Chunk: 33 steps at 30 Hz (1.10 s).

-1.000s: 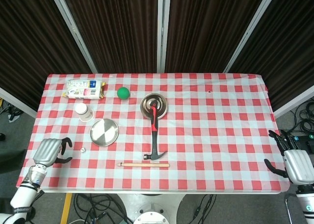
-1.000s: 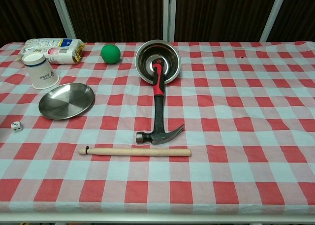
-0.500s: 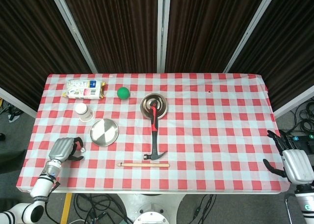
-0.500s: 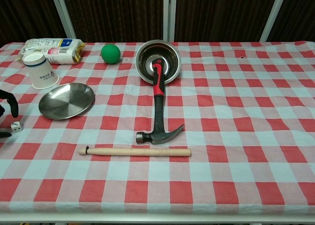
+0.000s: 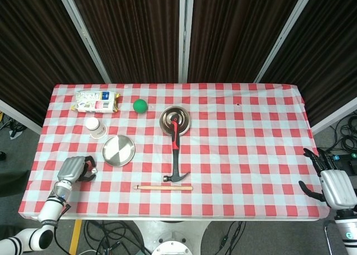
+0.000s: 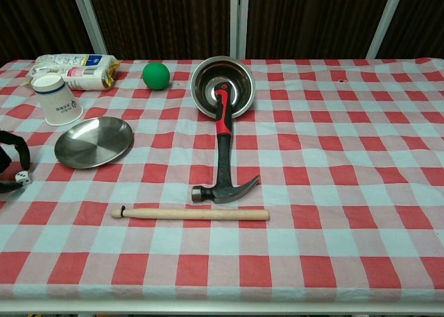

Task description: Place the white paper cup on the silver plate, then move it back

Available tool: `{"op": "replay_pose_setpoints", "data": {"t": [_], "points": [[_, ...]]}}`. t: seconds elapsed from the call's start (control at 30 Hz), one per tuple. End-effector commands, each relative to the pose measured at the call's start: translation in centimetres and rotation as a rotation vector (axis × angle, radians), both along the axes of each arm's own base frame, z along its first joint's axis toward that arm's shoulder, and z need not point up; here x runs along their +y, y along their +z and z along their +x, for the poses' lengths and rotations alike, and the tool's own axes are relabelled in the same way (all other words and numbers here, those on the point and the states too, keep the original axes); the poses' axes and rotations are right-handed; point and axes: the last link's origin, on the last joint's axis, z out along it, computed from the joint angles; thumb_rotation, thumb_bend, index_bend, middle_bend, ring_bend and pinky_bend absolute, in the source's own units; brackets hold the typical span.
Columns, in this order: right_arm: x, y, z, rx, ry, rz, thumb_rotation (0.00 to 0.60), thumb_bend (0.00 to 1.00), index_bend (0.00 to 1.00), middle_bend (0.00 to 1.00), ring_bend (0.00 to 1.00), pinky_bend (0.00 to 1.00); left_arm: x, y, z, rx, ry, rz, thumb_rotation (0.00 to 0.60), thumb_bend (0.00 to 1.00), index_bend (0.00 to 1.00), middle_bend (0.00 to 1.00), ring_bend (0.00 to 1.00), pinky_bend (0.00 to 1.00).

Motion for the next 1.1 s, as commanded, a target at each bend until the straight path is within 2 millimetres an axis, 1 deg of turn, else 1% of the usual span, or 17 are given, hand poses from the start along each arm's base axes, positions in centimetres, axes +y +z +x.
{"op": "replay_pose_setpoints", "data": {"t": [0.03,0.17,0.3,0.4,0.47,0.57,0.63,0.83,0.93,1.1], "points": [[0.0,0.0,0.0,0.0,-0.002,0.0,0.6,0.21,0.05,0.2,0.0,0.13,0.1,-0.1,0.1,0.001,-0.001,-0.003,0.6,0.28,0.48,0.84,0.81,0.92],[0.0,0.0,-0.1,-0.001,-0.005,0.0,0.6,0.21,0.05,0.2,0.0,0.13,0.1,-0.2,-0.1,0.009,0.0,-0.016,0.6,0.3,0.5,0.84,0.81,0.92],[0.0,-0.1,-0.2,-0.002,-0.008,0.005,0.6,0.21,0.05,0.2,0.0,0.13,0.0,-0.2,0.0,0.007,-0.002,-0.014,0.6,0.34,0.56,0.84,0.81,0.92],[-0.1,-0.1,-0.1,-0.001,-0.005,0.007,0.6,0.21,0.05,0.2,0.0,0.13,0.3,0.0,0.4,-0.001,-0.016,-0.001,0.6,0.38,0.58,0.84,0.81,0.92],[-0.2,-0.1,-0.1,0.001,-0.003,0.006,0.6,0.21,0.05,0.2,0.0,0.13,0.6,0.3,0.8,-0.01,-0.03,0.009,0.6,0.38,0.59,0.84,0.81,0.92],[-0.2,-0.1,-0.1,0.001,-0.001,0.006,0.6,0.21,0.05,0.2,0.0,0.13,1.6,0.5,1.7,-0.022,-0.058,0.022,0.6,0.38,0.59,0.84,0.81,0.92],[-0.3,-0.1,-0.1,0.0,-0.002,0.008,0.6,0.21,0.05,0.2,0.0,0.13,2.6,0.5,2.5,-0.029,-0.079,0.027,0.6,0.38,0.59,0.84,0.81,0.92],[-0.1,0.0,-0.2,-0.002,-0.007,0.004,0.6,0.21,0.05,0.2,0.0,0.13,5.4,-0.8,4.6,-0.035,-0.119,0.026,0.6,0.38,0.56,0.85,0.81,0.92],[0.1,0.2,-0.3,-0.001,-0.013,-0.003,0.6,0.21,0.05,0.2,0.0,0.13,6.1,-1.6,5.3,-0.03,-0.121,0.019,0.6,0.38,0.54,0.85,0.81,0.92],[0.2,0.3,-0.5,-0.001,-0.017,-0.007,0.6,0.21,0.05,0.2,0.0,0.13,6.7,-2.4,5.7,-0.022,-0.118,0.024,0.6,0.38,0.51,0.84,0.81,0.92]]}}
